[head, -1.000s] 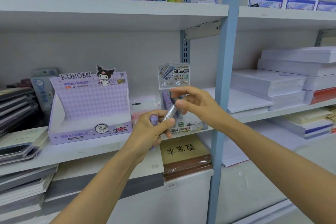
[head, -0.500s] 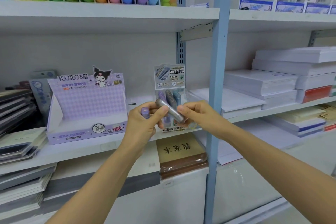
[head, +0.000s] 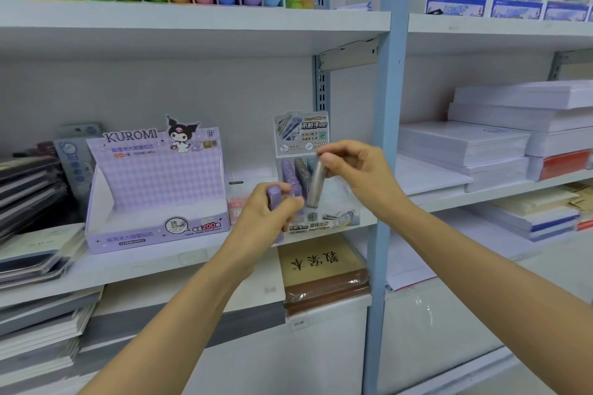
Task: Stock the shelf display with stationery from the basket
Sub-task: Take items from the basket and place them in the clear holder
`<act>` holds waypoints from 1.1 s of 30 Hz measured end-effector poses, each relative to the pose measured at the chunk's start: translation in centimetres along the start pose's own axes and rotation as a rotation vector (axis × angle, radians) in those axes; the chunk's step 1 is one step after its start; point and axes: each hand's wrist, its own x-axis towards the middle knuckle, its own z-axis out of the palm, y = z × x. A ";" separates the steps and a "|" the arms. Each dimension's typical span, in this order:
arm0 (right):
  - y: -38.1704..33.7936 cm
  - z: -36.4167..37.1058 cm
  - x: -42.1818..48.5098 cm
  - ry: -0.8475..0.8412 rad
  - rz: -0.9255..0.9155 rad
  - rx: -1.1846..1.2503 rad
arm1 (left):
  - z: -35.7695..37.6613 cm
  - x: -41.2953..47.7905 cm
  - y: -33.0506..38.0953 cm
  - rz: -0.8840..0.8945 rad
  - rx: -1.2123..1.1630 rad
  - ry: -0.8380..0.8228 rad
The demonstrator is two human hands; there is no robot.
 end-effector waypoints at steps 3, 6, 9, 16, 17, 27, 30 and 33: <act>1.1 -0.1 0.1 0.076 -0.003 -0.103 | -0.4 0.1 -0.5 -0.007 -0.037 0.016; 2.4 0.4 -0.4 0.054 -0.018 -0.220 | -0.8 -0.1 -0.8 0.042 -0.064 -0.019; 2.7 0.5 -0.3 0.024 -0.028 -0.240 | -1.2 -0.4 -0.8 0.074 -0.116 -0.055; 1.7 -0.2 0.6 -0.160 0.006 -0.362 | -1.1 -0.5 -1.3 -0.021 -0.108 -0.061; 1.8 0.0 0.6 -0.160 0.006 -0.368 | -1.1 -0.5 -1.4 -0.037 -0.126 -0.071; 2.6 0.7 -0.6 -0.038 -0.039 -0.453 | -1.5 -0.7 -1.7 0.099 -0.063 -0.113; 1.2 0.8 -0.9 -0.062 -0.012 -0.245 | -1.0 -0.8 -1.4 0.132 -0.050 -0.095; 0.1 1.0 -1.5 -0.262 0.049 -0.003 | -0.2 -0.8 -1.0 0.121 -0.119 -0.074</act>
